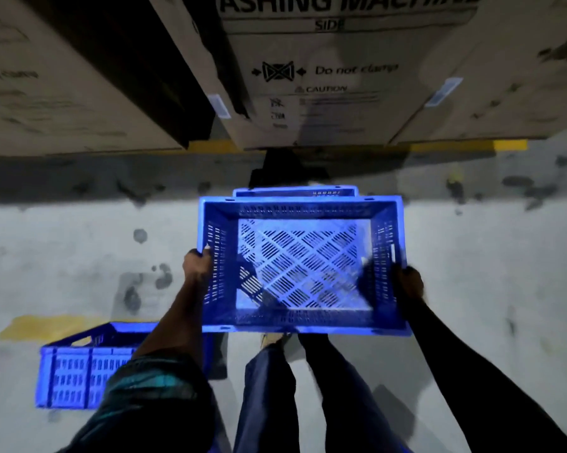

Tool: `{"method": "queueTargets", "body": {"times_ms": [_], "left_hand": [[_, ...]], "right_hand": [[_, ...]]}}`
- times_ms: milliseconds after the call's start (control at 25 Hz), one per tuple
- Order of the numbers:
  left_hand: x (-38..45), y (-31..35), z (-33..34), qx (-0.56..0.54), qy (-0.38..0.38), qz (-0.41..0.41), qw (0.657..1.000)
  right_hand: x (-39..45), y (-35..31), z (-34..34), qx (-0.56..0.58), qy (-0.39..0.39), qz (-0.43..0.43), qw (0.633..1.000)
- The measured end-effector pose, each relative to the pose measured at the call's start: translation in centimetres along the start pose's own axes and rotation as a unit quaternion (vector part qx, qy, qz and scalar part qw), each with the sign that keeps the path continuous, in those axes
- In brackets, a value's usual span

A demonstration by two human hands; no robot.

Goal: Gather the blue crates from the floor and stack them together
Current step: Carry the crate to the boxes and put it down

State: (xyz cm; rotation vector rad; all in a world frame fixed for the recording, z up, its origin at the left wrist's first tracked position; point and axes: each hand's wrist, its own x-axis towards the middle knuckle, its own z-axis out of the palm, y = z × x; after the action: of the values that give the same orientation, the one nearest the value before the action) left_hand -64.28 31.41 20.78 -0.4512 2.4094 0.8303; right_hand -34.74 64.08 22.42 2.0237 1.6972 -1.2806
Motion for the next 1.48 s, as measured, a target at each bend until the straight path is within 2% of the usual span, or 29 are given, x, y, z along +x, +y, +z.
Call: {"method": "queueTargets", "body": {"times_ms": [120,320,560,640,920,1080,1480], "left_hand": [[4.9,-2.2,4.3,0.007,0.001,-0.025,1.000],[7.0,1.1,7.8,0.009,0.017,-0.055,0.998],[12.1,2.7,10.8,0.063,0.009,-0.027,0.998],[13.5,2.8,11.4,0.096,0.009,-0.018,0.995],[17.0,2.1,12.2,0.110,0.002,-0.016,0.994],[17.6,1.9,12.3,0.094,0.006,0.012,0.996],[17.2,1.2,12.0,0.078,-0.010,0.085,0.993]], "right_hand": [[5.9,-0.4,1.9,-0.036,-0.011,-0.002,0.999],[16.0,-1.3,4.9,-0.073,-0.056,0.000,0.996],[18.5,-3.9,7.2,-0.029,-0.106,-0.019,0.994],[19.2,-3.6,8.1,-0.053,-0.124,-0.032,0.990],[21.1,-4.2,11.1,-0.046,-0.076,-0.036,0.995],[21.6,-4.0,11.5,-0.054,-0.043,-0.034,0.997],[21.0,-4.1,11.5,-0.092,-0.022,0.005,0.996]]}}
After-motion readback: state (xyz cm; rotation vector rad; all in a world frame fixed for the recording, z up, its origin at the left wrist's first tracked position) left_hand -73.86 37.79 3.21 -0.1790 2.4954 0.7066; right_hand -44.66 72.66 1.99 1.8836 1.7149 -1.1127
